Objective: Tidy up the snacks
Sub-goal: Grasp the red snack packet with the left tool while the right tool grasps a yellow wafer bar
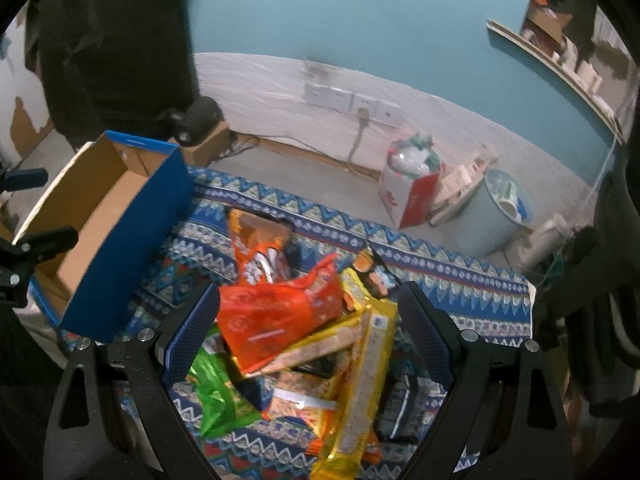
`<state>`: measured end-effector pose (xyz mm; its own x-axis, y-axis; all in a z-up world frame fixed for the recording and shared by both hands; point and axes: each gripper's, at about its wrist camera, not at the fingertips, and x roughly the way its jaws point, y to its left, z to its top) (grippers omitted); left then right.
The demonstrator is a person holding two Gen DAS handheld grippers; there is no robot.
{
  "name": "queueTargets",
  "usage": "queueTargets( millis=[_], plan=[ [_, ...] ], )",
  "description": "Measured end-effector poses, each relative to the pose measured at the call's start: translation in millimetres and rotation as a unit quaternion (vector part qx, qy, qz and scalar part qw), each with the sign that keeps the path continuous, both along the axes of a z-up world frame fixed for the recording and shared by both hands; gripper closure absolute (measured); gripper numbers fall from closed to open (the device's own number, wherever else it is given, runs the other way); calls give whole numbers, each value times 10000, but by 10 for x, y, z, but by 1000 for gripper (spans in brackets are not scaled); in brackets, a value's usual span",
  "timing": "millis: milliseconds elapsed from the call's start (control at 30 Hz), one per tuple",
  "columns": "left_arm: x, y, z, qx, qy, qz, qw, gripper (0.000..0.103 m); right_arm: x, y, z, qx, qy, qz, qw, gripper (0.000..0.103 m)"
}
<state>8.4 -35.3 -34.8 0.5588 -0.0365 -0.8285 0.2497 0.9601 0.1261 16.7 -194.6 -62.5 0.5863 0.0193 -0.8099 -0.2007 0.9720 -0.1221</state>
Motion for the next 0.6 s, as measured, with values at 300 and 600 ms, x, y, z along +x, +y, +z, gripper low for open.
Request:
queueTargets(
  millis=[300, 600],
  plan=[
    [78, -304, -263, 140, 217, -371, 9990, 4, 95, -387, -334, -81, 429, -463, 9980, 14],
    [165, -539, -437, 100, 361, -544, 9978, 4, 152, -707, -770, 37, 997, -792, 9919, 15]
  ],
)
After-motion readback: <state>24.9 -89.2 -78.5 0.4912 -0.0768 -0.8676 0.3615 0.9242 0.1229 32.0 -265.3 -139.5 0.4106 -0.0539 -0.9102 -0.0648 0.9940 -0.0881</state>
